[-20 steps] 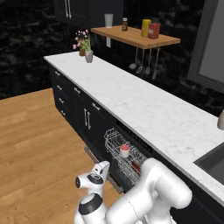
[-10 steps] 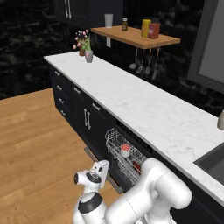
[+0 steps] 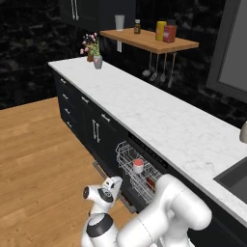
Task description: Pick up the cup and bowl from the counter, place them in the dishwasher, and close the dishwasher door.
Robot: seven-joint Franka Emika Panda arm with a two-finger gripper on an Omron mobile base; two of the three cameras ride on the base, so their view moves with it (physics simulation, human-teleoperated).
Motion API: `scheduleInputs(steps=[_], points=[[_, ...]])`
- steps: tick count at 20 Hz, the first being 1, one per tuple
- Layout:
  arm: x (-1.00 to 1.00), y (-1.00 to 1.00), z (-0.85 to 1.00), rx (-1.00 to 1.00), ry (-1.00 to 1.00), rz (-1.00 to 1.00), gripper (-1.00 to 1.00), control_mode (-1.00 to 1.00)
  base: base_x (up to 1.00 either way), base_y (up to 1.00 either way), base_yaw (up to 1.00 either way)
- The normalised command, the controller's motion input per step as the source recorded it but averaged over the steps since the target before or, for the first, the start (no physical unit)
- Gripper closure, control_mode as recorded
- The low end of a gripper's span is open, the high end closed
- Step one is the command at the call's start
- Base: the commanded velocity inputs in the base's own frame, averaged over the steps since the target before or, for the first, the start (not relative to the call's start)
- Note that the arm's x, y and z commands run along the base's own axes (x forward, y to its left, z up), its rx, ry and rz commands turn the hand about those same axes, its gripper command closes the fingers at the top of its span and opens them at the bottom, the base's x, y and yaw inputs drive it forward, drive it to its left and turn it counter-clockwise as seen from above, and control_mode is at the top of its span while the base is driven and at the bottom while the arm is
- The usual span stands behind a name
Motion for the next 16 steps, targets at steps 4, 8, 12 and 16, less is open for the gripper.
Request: scheduleInputs(steps=[4, 8, 12, 16], points=[[-0.08, -1.0, 1.0, -0.4, -0.31, 0.04, -1.0, -1.0, 0.0, 0.0, 0.0], [-0.01, -1.0, 0.99, -0.38, -0.28, 0.03, -1.0, -1.0, 0.0, 0.0, 0.0], [0.08, -1.0, 0.62, -0.04, 0.01, 0.01, -1.0, -1.0, 0.0, 0.0, 0.0], [0.38, -1.0, -0.46, 0.37, 0.33, 0.05, -1.0, -1.0, 0.0, 0.0, 0.0]])
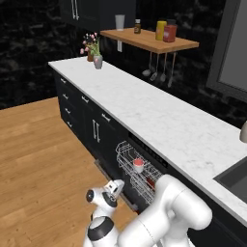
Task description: Pick up the cup and bowl from the counter, place them in the dishwasher, and close the dishwasher door.
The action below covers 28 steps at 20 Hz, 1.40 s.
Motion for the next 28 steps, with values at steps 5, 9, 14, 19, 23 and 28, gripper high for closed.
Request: scheduleInputs(steps=[5, 9, 14, 19, 23, 28], points=[[0.2, -0.47, -0.66, 0.12, -0.01, 0.0, -1.0, -1.0, 0.0, 0.0, 0.0], [0.66, -1.0, -0.02, 0.13, -0.01, 0.0, -1.0, -1.0, 0.0, 0.0, 0.0], [0.72, -1.0, 0.02, -0.03, -0.05, 0.0, -1.0, -1.0, 0.0, 0.0, 0.0], [0.52, -0.13, -0.34, -0.83, -0.52, -0.13, -1.0, -1.0, 0.0, 0.0, 0.0], [0.39, 0.09, -0.3, -1.0, -0.7, -0.25, -1.0, -1.0, 0.0, 0.0, 0.0], [0.32, 0.18, -0.31, -1.0, -0.7, -0.29, -1.0, -1.0, 0.0, 0.0, 0.0]])
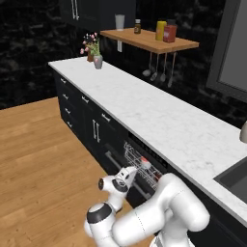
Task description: Pick up the cup and bowl from the counter, place them in the dishwasher, and close the dishwasher door.
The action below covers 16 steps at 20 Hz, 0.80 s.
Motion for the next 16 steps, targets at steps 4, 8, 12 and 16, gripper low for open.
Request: scheduleInputs(steps=[4, 8, 12, 16], points=[[0.26, 0.04, -0.34, -1.0, -0.73, -0.24, -1.0, -1.0, 0.0, 0.0, 0.0], [0.19, 0.0, -0.35, -1.0, -0.74, -0.17, -1.0, -1.0, 0.0, 0.0, 0.0], [0.18, -0.12, -0.27, -1.0, -0.65, -0.17, -1.0, -1.0, 0.0, 0.0, 0.0], [0.33, -0.5, -0.19, -0.97, -0.44, -0.16, -1.0, -1.0, 0.0, 0.0, 0.0]])
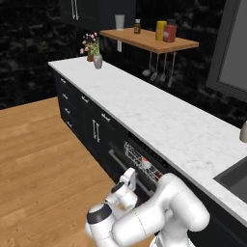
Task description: Pick up the cup and bowl from the counter, place them in the dishwasher, and close the dishwasher door.
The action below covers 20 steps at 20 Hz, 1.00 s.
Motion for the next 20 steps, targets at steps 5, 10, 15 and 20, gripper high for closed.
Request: scheduleInputs(steps=[5, 10, 15, 20], points=[[0.35, -0.63, -0.15, -0.91, -0.37, -0.16, -1.0, -1.0, 0.0, 0.0, 0.0], [0.39, -0.82, -0.35, -0.81, -0.4, -0.12, -1.0, -1.0, 0.0, 0.0, 0.0], [0.06, -0.43, -0.38, -0.96, -0.67, -0.13, -1.0, -1.0, 0.0, 0.0, 0.0], [0.0, -0.02, -0.56, -1.0, -0.87, -0.22, -1.0, -1.0, 0.0, 0.0, 0.0]])
